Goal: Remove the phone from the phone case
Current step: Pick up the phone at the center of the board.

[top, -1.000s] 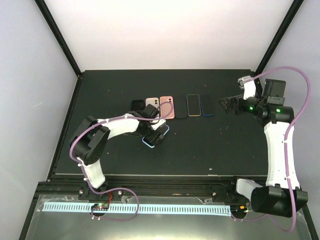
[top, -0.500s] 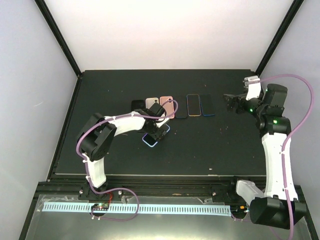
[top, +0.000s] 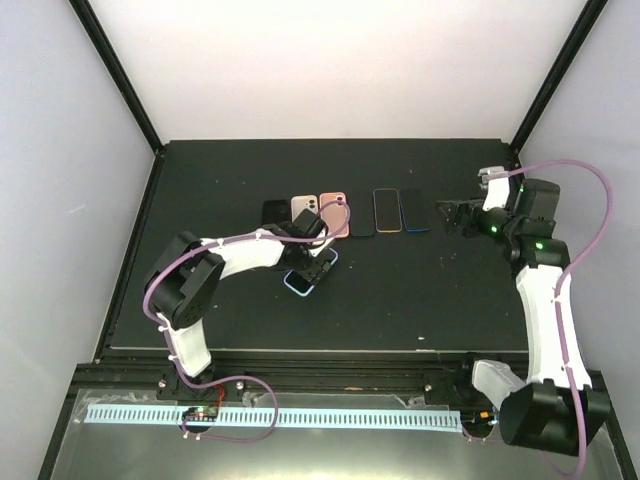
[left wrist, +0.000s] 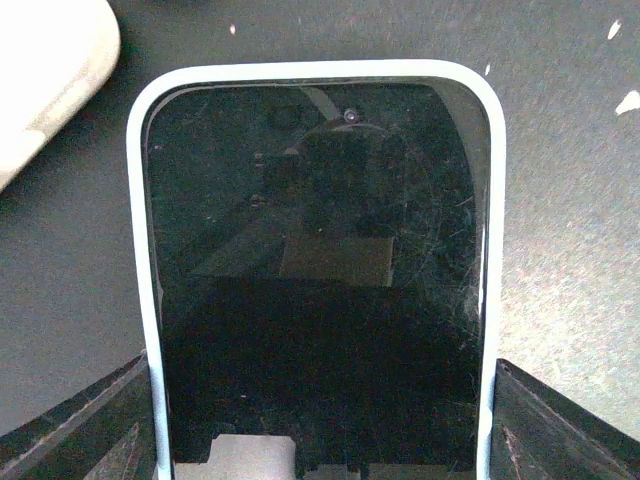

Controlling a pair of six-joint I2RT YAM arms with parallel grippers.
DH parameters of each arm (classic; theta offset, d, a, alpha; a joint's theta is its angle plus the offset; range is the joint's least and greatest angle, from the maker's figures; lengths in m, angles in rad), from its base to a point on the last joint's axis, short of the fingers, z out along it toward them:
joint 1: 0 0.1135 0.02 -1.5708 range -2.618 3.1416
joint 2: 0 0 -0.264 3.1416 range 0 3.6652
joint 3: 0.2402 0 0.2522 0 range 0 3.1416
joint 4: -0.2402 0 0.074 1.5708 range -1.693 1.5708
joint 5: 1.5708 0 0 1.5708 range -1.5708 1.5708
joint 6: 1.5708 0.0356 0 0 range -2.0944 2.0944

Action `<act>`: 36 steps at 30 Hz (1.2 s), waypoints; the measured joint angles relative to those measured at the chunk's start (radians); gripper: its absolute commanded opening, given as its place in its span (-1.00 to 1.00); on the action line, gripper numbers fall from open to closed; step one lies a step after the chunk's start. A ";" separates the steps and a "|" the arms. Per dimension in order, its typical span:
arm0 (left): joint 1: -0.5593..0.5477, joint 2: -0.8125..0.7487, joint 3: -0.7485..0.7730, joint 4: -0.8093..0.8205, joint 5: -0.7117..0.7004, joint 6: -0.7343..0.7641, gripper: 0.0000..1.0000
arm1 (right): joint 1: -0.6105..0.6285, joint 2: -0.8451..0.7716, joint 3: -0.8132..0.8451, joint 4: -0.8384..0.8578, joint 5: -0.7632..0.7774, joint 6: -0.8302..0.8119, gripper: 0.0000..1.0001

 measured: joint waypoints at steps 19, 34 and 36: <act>-0.154 -0.105 0.064 0.134 -0.069 -0.047 -0.03 | 0.051 0.301 -0.043 -0.048 -0.254 0.175 0.87; -0.283 -0.123 0.145 0.195 -0.157 0.064 -0.04 | 0.232 0.386 -0.020 -0.042 -0.293 0.208 0.50; -0.294 -0.124 0.148 0.205 -0.161 0.075 -0.04 | 0.239 0.394 -0.012 -0.043 -0.292 0.208 0.36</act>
